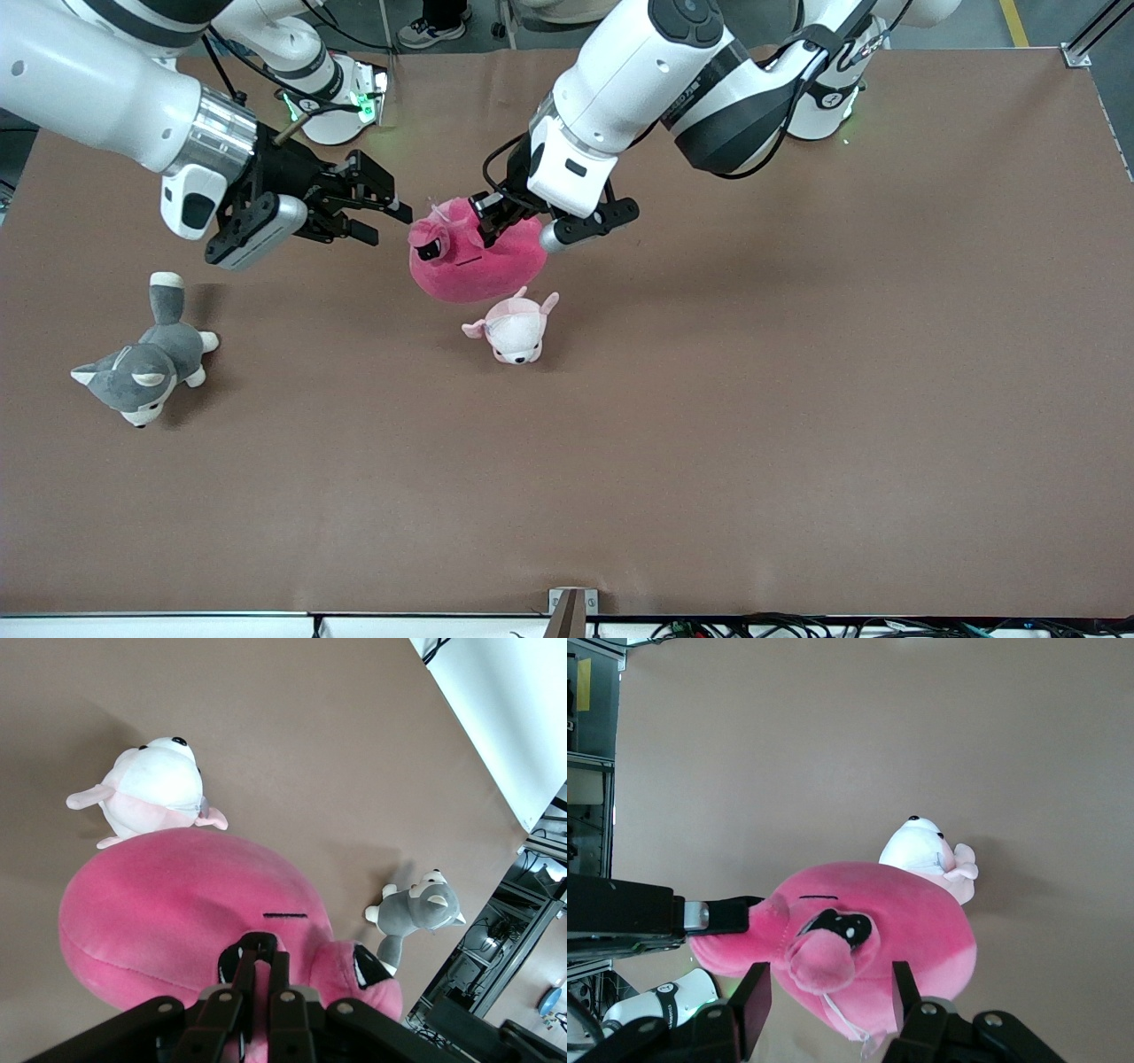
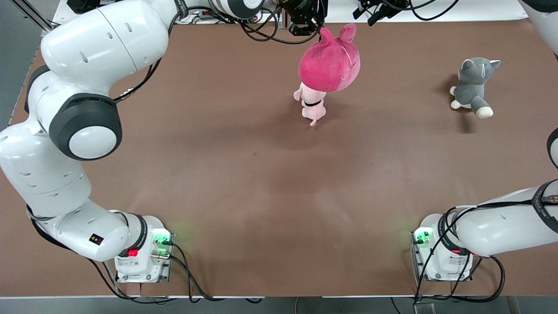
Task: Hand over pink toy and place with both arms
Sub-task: 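Hold the pink toy while the right gripper reaches and grasps it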
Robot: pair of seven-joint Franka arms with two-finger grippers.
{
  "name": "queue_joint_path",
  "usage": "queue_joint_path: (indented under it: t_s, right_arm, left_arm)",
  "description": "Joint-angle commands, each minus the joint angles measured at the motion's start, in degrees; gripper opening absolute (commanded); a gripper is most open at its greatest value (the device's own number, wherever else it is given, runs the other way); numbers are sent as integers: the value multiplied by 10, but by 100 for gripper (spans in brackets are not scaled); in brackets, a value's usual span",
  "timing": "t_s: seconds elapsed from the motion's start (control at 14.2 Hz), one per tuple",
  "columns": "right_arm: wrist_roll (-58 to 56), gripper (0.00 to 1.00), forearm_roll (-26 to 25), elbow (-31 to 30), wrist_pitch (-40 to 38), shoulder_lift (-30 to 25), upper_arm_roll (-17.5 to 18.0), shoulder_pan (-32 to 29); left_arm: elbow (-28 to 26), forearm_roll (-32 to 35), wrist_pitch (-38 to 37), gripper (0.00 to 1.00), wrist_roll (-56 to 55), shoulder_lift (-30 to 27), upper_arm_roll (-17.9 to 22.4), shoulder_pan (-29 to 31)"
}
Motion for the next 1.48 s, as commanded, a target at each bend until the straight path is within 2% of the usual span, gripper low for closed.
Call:
queue_joint_path:
  t_s: [0.0, 0.77, 0.85, 0.92, 0.99, 1.06, 1.13, 1.27, 1.41]
  right_arm:
    - [7, 63, -8, 6, 10, 14, -5, 12]
    - [7, 63, -11, 5, 35, 39, -5, 30]
    - [5, 60, -11, 4, 35, 39, -5, 30]
    - [3, 55, -12, 3, 33, 39, -5, 30]
    - [2, 43, -12, 2, 30, 41, -5, 29]
    - [0, 25, -12, 2, 28, 44, -5, 29]
    - [0, 21, -12, 1, 28, 43, -5, 30]
    - [0, 3, -15, 2, 25, 44, -5, 31]
    - [2, 1, -14, 2, 25, 44, -5, 35]
  left_arm:
    - [18, -8, 10, 0, -7, 10, 0, -6]
    - [18, -8, 19, 0, -8, 15, 0, -10]
    - [18, -8, 19, 0, -9, 15, 0, -10]
    - [18, -8, 19, 0, -12, 15, 0, -10]
    - [18, -8, 19, 0, -12, 15, 0, -10]
    - [18, -8, 19, 0, -12, 15, 0, -10]
    - [18, -8, 19, 0, -12, 15, 0, -10]
    - [18, -8, 19, 0, -12, 15, 0, -10]
    - [18, -8, 19, 6, -12, 15, 0, -10]
